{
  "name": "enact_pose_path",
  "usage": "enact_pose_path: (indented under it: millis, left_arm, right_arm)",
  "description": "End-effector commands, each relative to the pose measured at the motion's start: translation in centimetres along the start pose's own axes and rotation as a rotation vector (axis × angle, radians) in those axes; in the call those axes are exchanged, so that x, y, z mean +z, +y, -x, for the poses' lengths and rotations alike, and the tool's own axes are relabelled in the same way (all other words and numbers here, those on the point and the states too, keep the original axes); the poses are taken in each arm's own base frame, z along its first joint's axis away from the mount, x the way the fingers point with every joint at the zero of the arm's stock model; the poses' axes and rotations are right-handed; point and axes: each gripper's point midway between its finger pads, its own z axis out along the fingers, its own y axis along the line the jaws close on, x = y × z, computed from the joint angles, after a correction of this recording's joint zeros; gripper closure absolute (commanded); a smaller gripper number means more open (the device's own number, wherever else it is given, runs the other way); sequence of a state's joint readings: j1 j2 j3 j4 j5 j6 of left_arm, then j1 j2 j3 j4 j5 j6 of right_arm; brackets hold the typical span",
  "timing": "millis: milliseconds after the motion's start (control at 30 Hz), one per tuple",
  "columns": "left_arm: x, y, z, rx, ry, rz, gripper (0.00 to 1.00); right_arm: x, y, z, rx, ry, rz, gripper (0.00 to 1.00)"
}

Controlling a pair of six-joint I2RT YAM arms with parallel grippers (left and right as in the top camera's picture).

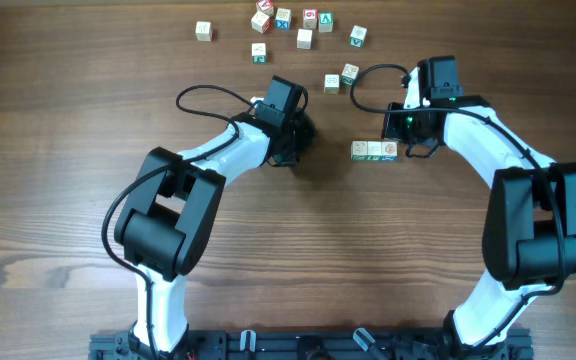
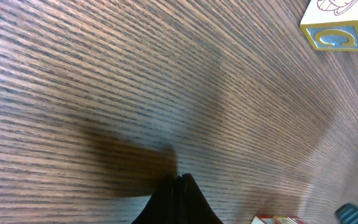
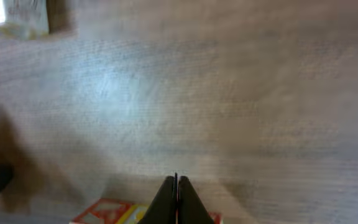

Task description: Form a horizontal line

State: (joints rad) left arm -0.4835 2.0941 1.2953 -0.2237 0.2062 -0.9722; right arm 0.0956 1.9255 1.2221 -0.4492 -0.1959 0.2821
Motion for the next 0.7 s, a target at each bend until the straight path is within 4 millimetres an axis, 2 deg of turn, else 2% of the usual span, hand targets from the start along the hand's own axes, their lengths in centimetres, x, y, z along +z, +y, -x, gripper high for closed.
enact_pose_path:
  millis: [0,67,167,233,300,333,400,433,467,500,633,667]
  left_arm:
    - [1.2,2.1,-0.7,-0.001,0.007,0.062,0.96]
    - [0.4,1.5,-0.4,0.089,0.008,0.039,0.96]
    - [-2.2,0.8,0.8,0.209,-0.041,0.053,0.96]
    - [-5.9,1.3,2.4,0.268,-0.143,0.142,0.96]
    - [-9.9,1.8,3.8,0.299,-0.245,0.232,0.96]
    - [-12.9,2.2,4.4,0.306,-0.310,0.287,0.96]
    - [-18.0,2.6,4.6,0.312,-0.394,0.346,0.96]
    - [-19.8,2.6,4.3,0.314,-0.412,0.352,0.96]
    - [-22.4,2.5,3.6,0.313,-0.425,0.338,0.96]
    - [-25.6,2.4,2.3,0.314,-0.437,0.304,0.96]
    - [-31.6,2.3,-0.3,0.337,-0.475,0.221,0.96]
    - [-32.9,2.4,-0.9,0.341,-0.487,0.198,0.90]
  right_arm:
    - [-0.9,-3.1,2.5,0.044,-0.083,-0.170,0.96]
    - [-2.9,-3.4,4.0,0.070,-0.099,-0.182,0.96]
    - [-7.2,-3.7,6.2,0.096,-0.151,-0.184,0.96]
    - [-11.2,-3.8,7.4,0.106,-0.213,-0.181,0.96]
    - [-14.6,-3.7,7.7,0.114,-0.267,-0.175,0.96]
    - [-16.9,-3.5,7.6,0.116,-0.299,-0.171,0.96]
    - [-20.1,-2.8,7.0,0.110,-0.339,-0.157,0.96]
    - [-21.8,-2.1,6.5,0.093,-0.358,-0.137,0.96]
    - [-23.5,-1.2,5.9,0.065,-0.374,-0.107,0.96]
    - [-26.2,0.5,4.5,0.024,-0.400,-0.047,0.96]
    - [-31.6,2.5,1.4,-0.013,-0.472,0.026,0.96]
    - [-33.3,2.7,0.2,-0.019,-0.500,0.032,0.92]
